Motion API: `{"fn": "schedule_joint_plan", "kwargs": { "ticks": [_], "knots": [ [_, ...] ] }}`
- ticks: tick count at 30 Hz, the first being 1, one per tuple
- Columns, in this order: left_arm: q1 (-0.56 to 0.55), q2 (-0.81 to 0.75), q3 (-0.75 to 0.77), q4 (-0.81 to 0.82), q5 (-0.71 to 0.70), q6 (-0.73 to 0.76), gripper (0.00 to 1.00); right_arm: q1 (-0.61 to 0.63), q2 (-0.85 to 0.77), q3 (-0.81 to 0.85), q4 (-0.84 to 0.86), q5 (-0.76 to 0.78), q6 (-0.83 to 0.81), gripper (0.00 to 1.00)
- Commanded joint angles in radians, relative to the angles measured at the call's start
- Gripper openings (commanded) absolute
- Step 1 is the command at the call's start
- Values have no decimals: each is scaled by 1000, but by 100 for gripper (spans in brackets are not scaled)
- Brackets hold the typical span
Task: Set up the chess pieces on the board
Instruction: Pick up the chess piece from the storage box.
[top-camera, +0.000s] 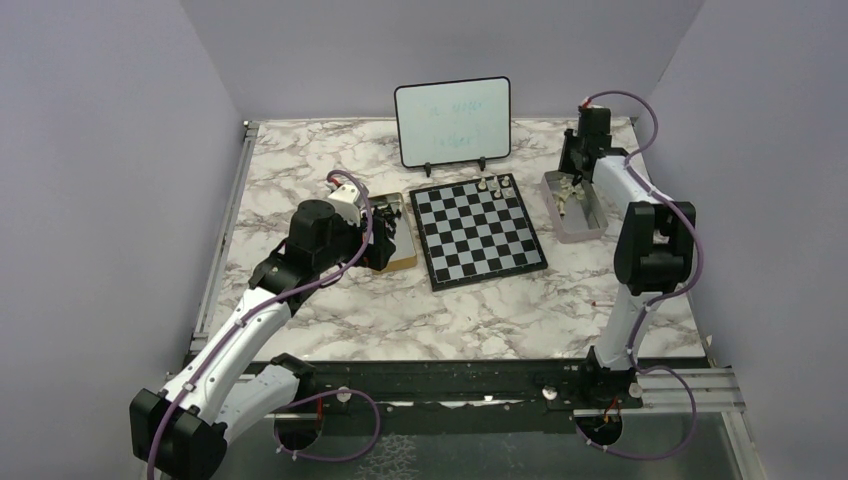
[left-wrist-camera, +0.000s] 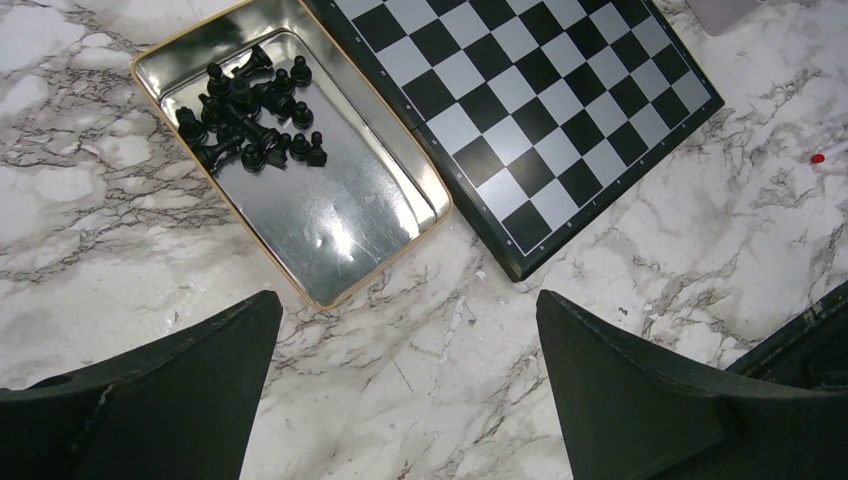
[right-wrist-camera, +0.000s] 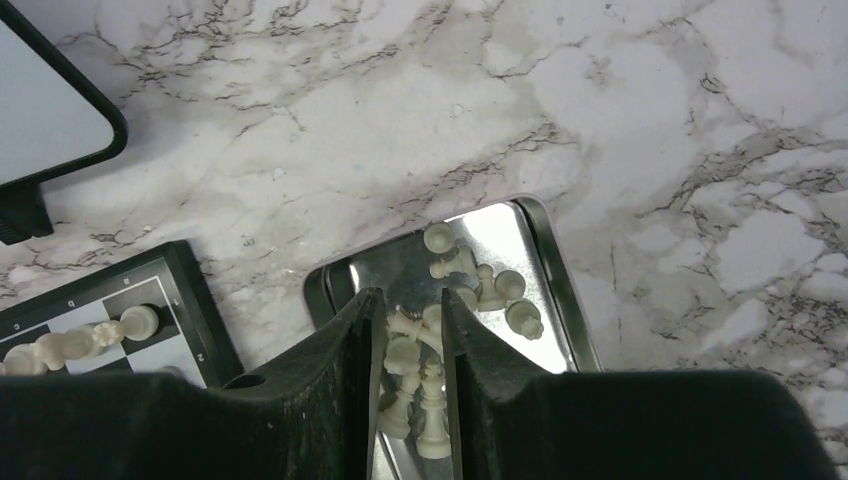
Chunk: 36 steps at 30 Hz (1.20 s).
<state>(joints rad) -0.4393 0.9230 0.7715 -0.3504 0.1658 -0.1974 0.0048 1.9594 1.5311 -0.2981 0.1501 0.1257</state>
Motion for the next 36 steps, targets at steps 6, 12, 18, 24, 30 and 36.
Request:
{"fn": "schedule_joint_plan", "kwargs": {
  "ticks": [6, 12, 18, 24, 30, 36],
  "knots": [
    [-4, 17, -8, -4, -26, 10, 99, 1, 32, -80, 183, -91, -116, 34],
    [-4, 20, -8, -4, -34, 10, 99, -27, 56, -86, 197, -125, -149, 34],
    [-4, 37, -5, -4, -33, 10, 99, -46, 71, -88, 214, -193, -169, 36],
    [-4, 52, -2, -4, -30, 10, 99, -53, 87, -92, 244, -220, -188, 36],
    [-4, 57, -2, -4, -43, 15, 99, -55, 106, -83, 256, -233, -201, 36],
    [-4, 69, 0, -4, -41, 15, 99, -55, 121, -72, 257, -240, -220, 36]
  ]
}}
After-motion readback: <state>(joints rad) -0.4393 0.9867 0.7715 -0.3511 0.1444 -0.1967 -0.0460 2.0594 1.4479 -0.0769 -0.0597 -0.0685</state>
